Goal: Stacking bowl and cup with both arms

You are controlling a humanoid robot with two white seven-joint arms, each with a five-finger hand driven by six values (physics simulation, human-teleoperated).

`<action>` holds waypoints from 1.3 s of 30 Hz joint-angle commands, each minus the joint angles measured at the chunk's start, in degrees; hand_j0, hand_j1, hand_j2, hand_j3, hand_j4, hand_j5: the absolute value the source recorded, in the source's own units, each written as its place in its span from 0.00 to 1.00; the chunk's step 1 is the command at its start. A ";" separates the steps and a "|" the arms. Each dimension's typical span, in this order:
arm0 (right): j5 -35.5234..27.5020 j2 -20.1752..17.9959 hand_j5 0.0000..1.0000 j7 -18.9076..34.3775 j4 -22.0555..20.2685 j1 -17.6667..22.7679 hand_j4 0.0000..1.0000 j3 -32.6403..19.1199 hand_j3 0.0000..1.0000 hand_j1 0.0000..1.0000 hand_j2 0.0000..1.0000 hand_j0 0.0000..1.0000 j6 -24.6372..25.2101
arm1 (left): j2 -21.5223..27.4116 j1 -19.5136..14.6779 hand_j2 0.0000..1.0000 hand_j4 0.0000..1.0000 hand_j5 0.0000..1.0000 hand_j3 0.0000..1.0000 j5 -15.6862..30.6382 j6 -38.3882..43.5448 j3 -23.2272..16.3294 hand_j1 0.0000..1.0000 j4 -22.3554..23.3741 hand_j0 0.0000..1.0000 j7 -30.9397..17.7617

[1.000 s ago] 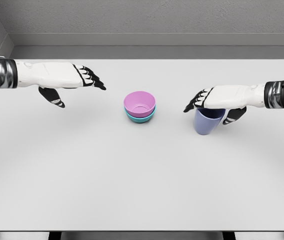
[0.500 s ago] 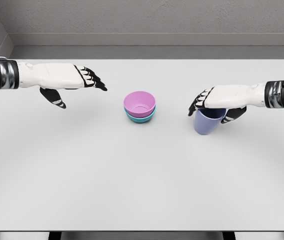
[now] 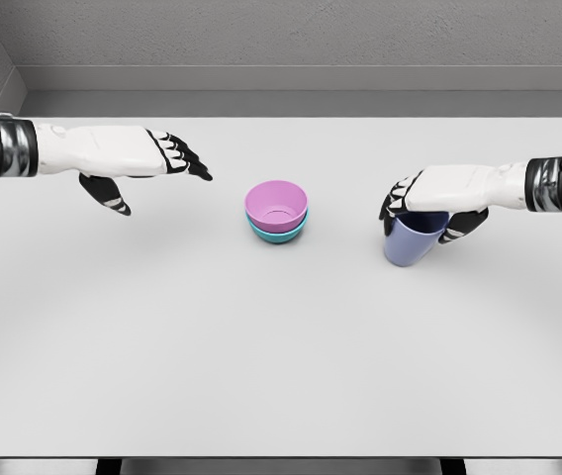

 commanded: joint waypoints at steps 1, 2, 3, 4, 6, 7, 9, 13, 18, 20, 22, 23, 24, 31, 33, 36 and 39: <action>-0.47 0.02 0.57 0.02 -0.01 -0.09 0.57 -0.23 0.57 0.57 0.57 0.57 0.17 | 0.03 0.00 1.00 1.00 1.00 1.00 0.31 0.13 0.07 1.00 0.00 1.00 0.03; -0.47 0.11 0.57 0.02 -0.01 -0.09 0.57 -0.23 0.57 0.57 0.57 0.57 0.17 | 0.03 0.00 1.00 1.00 1.00 1.00 0.31 0.13 0.07 1.00 0.00 1.00 0.03; -0.47 0.19 0.57 0.02 -0.01 -0.17 0.57 -0.40 0.57 0.57 0.57 0.57 0.17 | 0.03 0.00 1.00 1.00 1.00 1.00 0.31 0.13 0.07 1.00 0.00 1.00 0.03; -0.47 0.46 0.57 0.02 -0.01 -0.18 0.57 -0.40 0.57 0.57 0.57 0.57 0.17 | 0.03 0.00 1.00 1.00 1.00 1.00 0.31 0.13 0.07 1.00 0.00 1.00 0.03; -0.47 0.99 0.56 0.02 -0.01 -0.18 0.56 -0.93 0.56 0.56 0.56 0.56 0.17 | 0.03 0.00 1.00 1.00 1.00 1.00 0.31 0.13 0.07 1.00 0.00 1.00 0.03; -0.47 1.16 0.55 0.02 -0.01 -0.26 0.55 -1.28 0.55 0.55 0.55 0.55 0.17 | 0.03 0.00 1.00 1.00 1.00 1.00 0.31 0.13 0.07 1.00 0.00 1.00 0.03; -0.55 1.16 0.50 0.02 -0.01 -0.26 0.50 -1.37 0.50 0.50 0.50 0.50 0.17 | 0.03 0.00 1.00 1.00 1.00 1.00 0.31 0.13 0.07 1.00 0.00 1.00 0.03; -1.26 1.43 0.45 0.02 -0.01 -0.44 0.45 -1.90 0.45 0.45 0.45 0.45 0.17 | 0.03 0.00 1.00 1.00 1.00 1.00 0.31 0.13 0.07 1.00 0.00 1.00 0.03; -1.70 2.13 0.46 0.02 -0.19 -0.70 0.46 -4.01 0.46 0.46 0.46 0.46 0.17 | 0.03 -0.09 1.00 1.00 1.00 1.00 0.31 0.13 0.07 1.00 0.00 1.00 0.03; -1.70 2.30 0.46 0.02 -0.19 -1.32 0.46 -4.01 0.46 0.46 0.46 0.46 0.17 | 0.03 0.00 1.00 1.00 1.00 1.00 0.39 0.13 0.07 1.00 0.00 1.00 0.03; -1.78 3.27 0.46 0.02 -0.19 -1.93 0.46 -4.36 0.46 0.46 0.46 0.46 0.17 | 0.03 -0.09 1.00 1.00 1.00 1.00 0.31 0.13 0.07 1.00 0.00 1.00 0.03; -1.78 3.62 0.46 0.02 -0.19 -2.20 0.46 -4.45 0.46 0.46 0.46 0.46 0.17 | 0.03 -0.09 1.00 1.00 1.00 1.00 0.31 0.13 0.07 1.00 0.00 1.00 0.03; -1.78 4.24 0.46 0.02 -0.19 -2.64 0.46 -4.89 0.46 0.46 0.46 0.46 0.17 | 0.03 -0.09 1.00 1.00 1.00 1.00 0.31 0.13 0.07 1.00 0.00 1.00 0.03; -1.70 8.19 0.47 0.02 -0.19 -4.66 0.47 -6.12 0.47 0.47 0.47 0.47 0.17 | 0.03 0.00 1.00 1.00 1.00 1.00 0.31 0.13 0.07 1.00 0.00 1.00 0.03; -1.78 9.16 0.47 0.02 -0.19 -5.27 0.47 -6.12 0.47 0.47 0.47 0.47 0.17 | 0.03 0.26 1.00 1.00 1.00 1.00 0.31 0.13 0.07 1.00 0.00 1.00 0.03; -1.78 10.30 0.47 0.02 -0.28 -6.15 0.47 -6.12 0.47 0.47 0.47 0.47 0.17 | 0.03 0.26 1.00 1.00 1.00 1.00 0.31 0.13 0.07 1.00 0.00 1.00 0.03; -1.78 11.27 0.47 0.02 -0.89 -7.03 0.47 -6.12 0.47 0.47 0.47 0.47 0.17 | 0.03 0.26 1.00 1.00 1.00 1.00 0.31 0.13 0.07 1.00 0.09 1.00 0.03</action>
